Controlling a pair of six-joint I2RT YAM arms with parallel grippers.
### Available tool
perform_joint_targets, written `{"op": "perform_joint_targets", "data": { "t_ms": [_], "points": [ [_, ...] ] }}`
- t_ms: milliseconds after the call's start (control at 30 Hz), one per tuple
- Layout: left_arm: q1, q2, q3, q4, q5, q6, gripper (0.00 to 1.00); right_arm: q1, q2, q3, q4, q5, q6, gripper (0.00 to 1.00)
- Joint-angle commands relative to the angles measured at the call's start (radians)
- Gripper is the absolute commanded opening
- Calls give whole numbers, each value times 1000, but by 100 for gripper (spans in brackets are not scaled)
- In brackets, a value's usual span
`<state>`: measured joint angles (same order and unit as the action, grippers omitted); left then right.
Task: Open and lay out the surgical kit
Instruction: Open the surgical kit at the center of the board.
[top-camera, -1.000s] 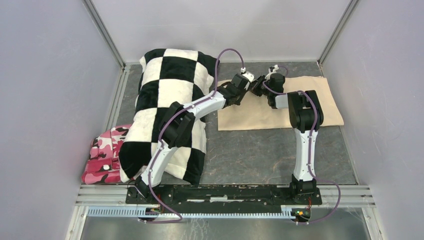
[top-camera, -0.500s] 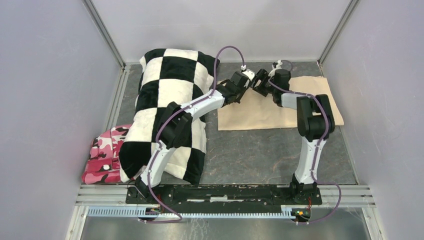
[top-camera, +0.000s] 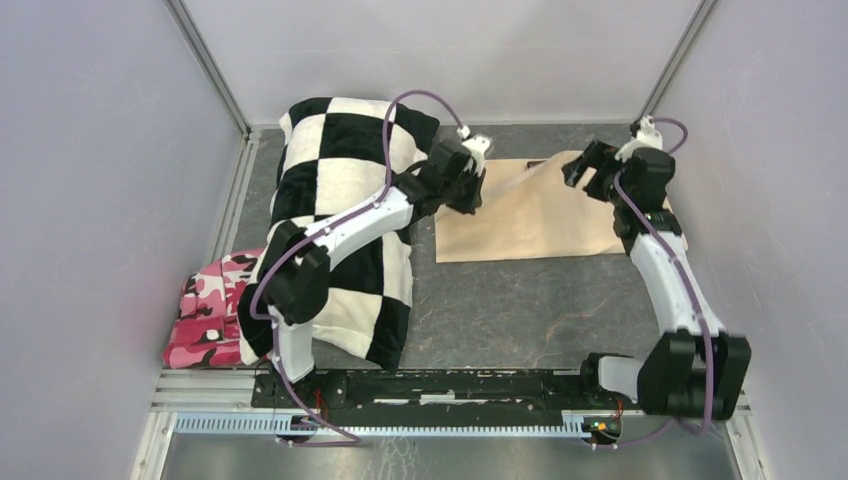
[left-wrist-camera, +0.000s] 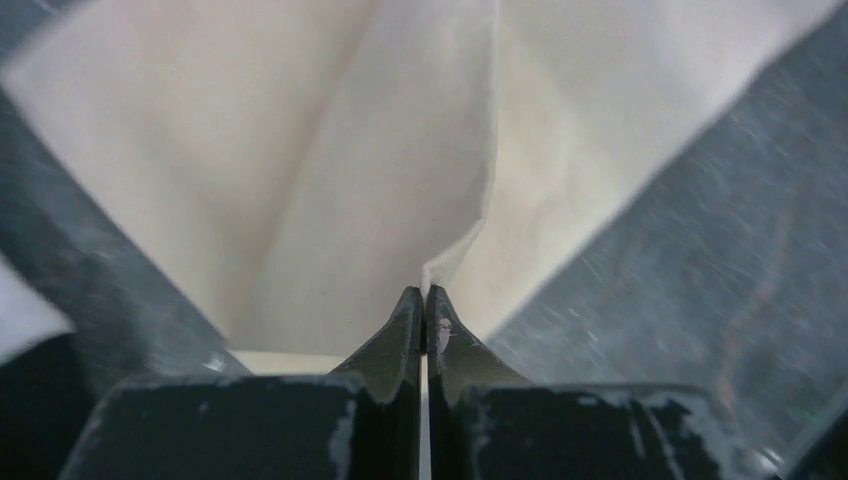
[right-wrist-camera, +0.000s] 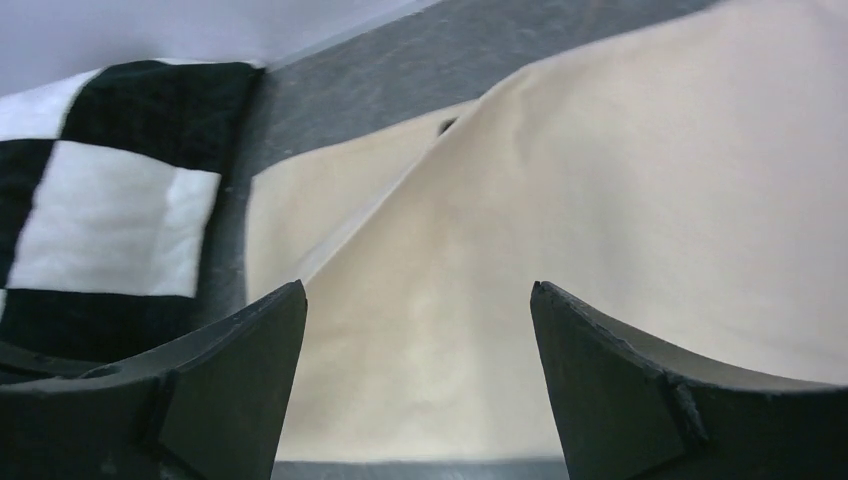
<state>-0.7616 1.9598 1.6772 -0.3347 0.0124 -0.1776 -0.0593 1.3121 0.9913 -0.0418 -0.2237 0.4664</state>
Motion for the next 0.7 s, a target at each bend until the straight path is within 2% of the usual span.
{"op": "perform_joint_targets", "data": {
  "t_ms": [0,133,300,500,667],
  "points": [
    [-33,-122,-172,100,268,-199,2,-40,-184,-64,-232,166,-139,89],
    [-78,-182,-283,142,352,-240,2,-45,-318,-100,-295,237,-171,89],
    [-143,-264,-403,183,364,-269,2,-48,-356,-138,-358,310,-205,89],
    [-166,-338,-534,230,345,-308,2,-120,-289,-191,-293,248,-163,93],
    [-166,-341,-528,215,337,-294,2,-250,-139,-171,-158,107,-87,95]
  ]
}}
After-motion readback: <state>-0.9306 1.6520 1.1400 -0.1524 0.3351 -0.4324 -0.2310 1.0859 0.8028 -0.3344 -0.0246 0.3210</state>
